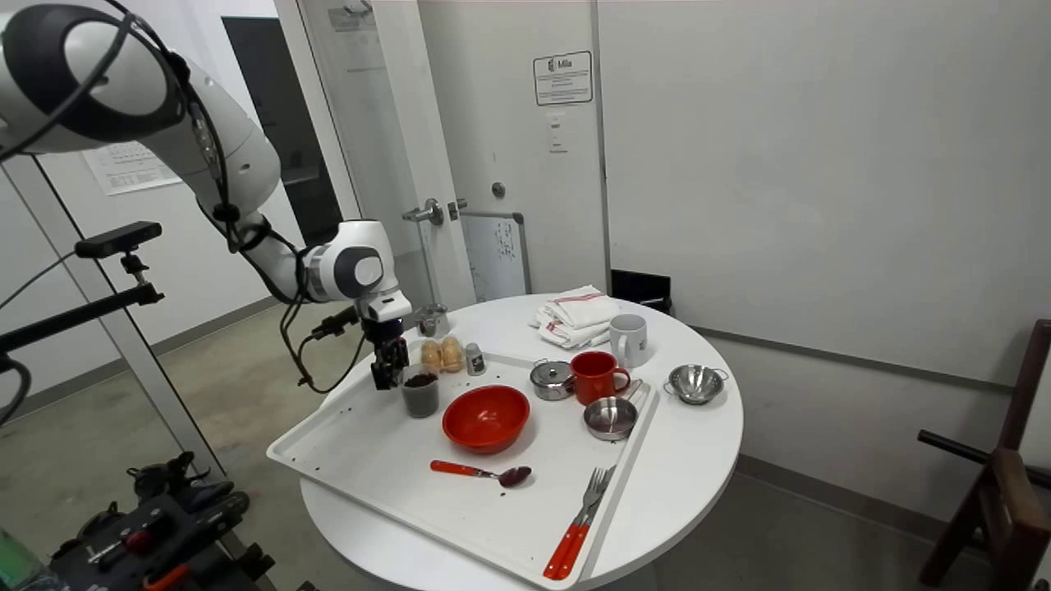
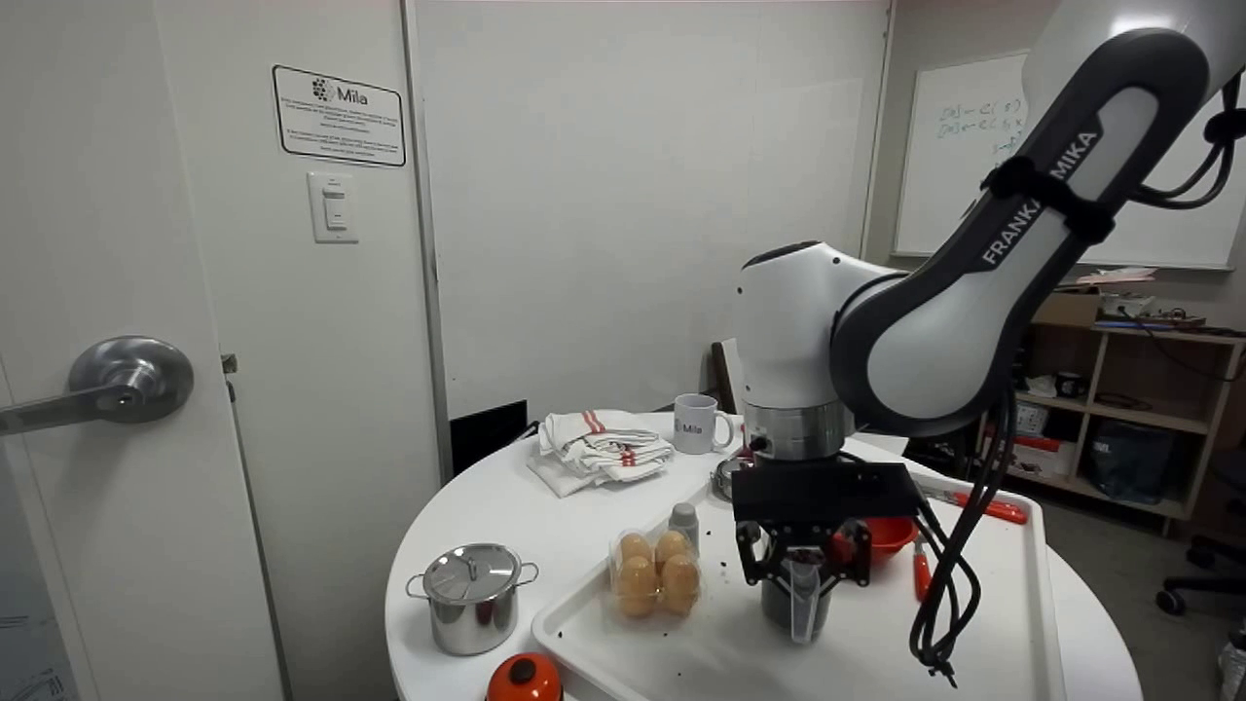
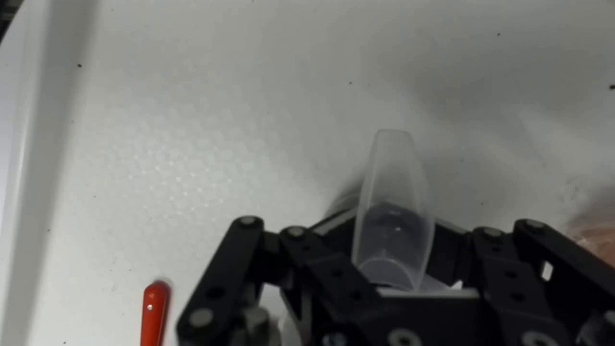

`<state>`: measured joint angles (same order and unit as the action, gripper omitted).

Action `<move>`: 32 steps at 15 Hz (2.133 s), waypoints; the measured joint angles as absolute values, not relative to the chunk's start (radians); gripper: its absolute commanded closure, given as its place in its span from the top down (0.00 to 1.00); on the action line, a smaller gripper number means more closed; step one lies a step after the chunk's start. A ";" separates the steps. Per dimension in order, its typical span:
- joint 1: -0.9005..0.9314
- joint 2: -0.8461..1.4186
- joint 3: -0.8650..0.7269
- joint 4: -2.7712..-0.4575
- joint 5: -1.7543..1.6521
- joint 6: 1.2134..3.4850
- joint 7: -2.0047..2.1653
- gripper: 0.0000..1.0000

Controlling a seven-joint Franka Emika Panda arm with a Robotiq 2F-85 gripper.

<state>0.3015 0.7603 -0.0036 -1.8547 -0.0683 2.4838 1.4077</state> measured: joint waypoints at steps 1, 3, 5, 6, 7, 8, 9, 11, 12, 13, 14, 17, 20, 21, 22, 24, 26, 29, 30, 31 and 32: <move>0.301 0.760 -0.004 -1.855 -0.068 2.484 1.407 0.32; 0.302 0.760 -0.003 -1.855 -0.068 2.483 1.405 0.46; 0.302 0.760 -0.003 -1.855 -0.068 2.483 1.402 0.59; 0.302 0.760 -0.003 -1.855 -0.068 2.480 1.399 0.68; 0.302 0.760 -0.003 -1.855 -0.068 2.477 1.395 0.74; 0.302 0.760 -0.003 -1.855 -0.068 2.471 1.392 0.82; 0.302 0.759 -0.003 -1.856 -0.068 2.466 1.389 0.88; 0.303 0.758 -0.003 -1.856 -0.068 2.458 1.383 0.97; 0.304 0.757 -0.003 -1.857 -0.068 2.456 1.380 0.92; 0.305 0.756 -0.003 -1.857 -0.068 2.455 1.378 0.93; 0.305 0.755 -0.003 -1.858 -0.069 2.455 1.376 0.85; 0.309 0.746 -0.003 -1.862 -0.069 2.455 1.372 0.54; 0.311 0.732 -0.003 -1.869 -0.069 2.455 1.372 0.32; 0.312 0.729 -0.003 -1.872 -0.069 2.455 1.372 0.23; 0.312 0.726 -0.003 -1.874 -0.069 2.455 1.372 0.16; 0.312 0.725 -0.003 -1.874 -0.069 2.455 1.372 0.09; 0.312 0.723 -0.003 -1.874 -0.069 2.455 1.372 0.12; 0.312 0.723 -0.003 -1.875 -0.069 2.455 1.372 0.12; 0.312 0.722 -0.003 -1.876 -0.069 2.455 1.372 0.12; 0.311 0.719 -0.003 -1.879 -0.069 2.456 1.372 0.12; 0.309 0.712 -0.004 -1.885 -0.069 2.459 1.372 0.12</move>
